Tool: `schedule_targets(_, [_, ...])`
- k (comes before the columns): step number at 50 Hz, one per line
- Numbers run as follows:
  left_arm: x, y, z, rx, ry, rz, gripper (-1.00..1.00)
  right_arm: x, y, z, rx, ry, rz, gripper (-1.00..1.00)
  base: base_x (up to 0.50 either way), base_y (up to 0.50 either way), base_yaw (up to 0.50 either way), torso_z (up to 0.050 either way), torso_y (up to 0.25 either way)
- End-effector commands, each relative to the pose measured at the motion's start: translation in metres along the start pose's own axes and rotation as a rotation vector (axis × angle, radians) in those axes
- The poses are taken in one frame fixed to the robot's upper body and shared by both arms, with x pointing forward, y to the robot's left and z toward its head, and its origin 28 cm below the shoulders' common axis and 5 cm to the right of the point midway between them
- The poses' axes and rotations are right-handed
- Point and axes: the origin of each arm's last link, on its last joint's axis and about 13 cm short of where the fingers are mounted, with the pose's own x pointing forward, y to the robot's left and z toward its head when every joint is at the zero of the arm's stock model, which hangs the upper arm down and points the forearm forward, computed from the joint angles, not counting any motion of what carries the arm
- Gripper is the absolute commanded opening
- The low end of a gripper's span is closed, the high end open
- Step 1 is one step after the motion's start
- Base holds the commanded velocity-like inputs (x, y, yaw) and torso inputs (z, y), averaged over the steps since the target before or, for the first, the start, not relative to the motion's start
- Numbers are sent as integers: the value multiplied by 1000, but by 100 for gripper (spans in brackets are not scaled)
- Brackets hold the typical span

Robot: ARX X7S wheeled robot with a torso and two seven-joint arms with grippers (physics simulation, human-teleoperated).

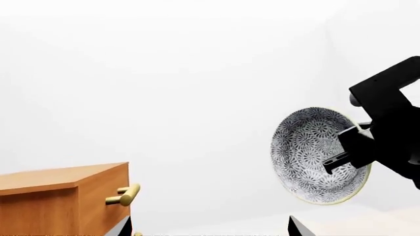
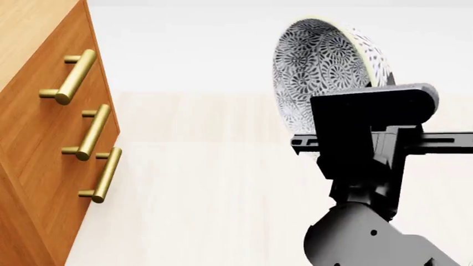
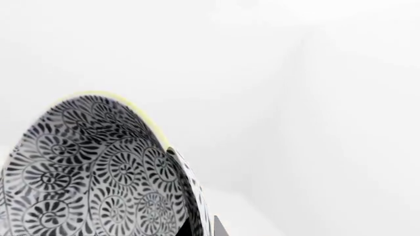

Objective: Put the bowl on top of the cabinet.

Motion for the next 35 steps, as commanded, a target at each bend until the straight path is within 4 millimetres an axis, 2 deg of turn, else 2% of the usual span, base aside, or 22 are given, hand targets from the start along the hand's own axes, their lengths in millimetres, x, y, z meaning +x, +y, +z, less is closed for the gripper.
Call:
schedule_targets(1, [5, -1, -5, 10, 21, 5, 100, 19, -5, -3, 49, -4, 104, -100, 0, 0, 0, 0, 0])
schedule_targets(4, [7, -3, -3, 22, 26, -9, 100, 26, -5, -8, 88, 21, 171, -100, 0, 0, 0, 0, 0])
schedule_targets(8, [9, -4, -4, 21, 27, -9, 100, 32, -3, -15, 88, 46, 170, -100, 0, 0, 0, 0, 0])
schedule_targets(16, [9, -6, -2, 25, 27, -22, 100, 38, -5, -13, 151, 42, 256, -100, 0, 0, 0, 0, 1])
schedule_targets(28, [11, -9, 7, 41, 10, -37, 100, 36, -10, -12, 372, 20, 515, -100, 0, 0, 0, 0, 0])
schedule_targets(35, [16, -13, 11, 71, 14, -77, 100, 31, -10, -14, 413, 29, 657, -100, 0, 0, 0, 0, 1])
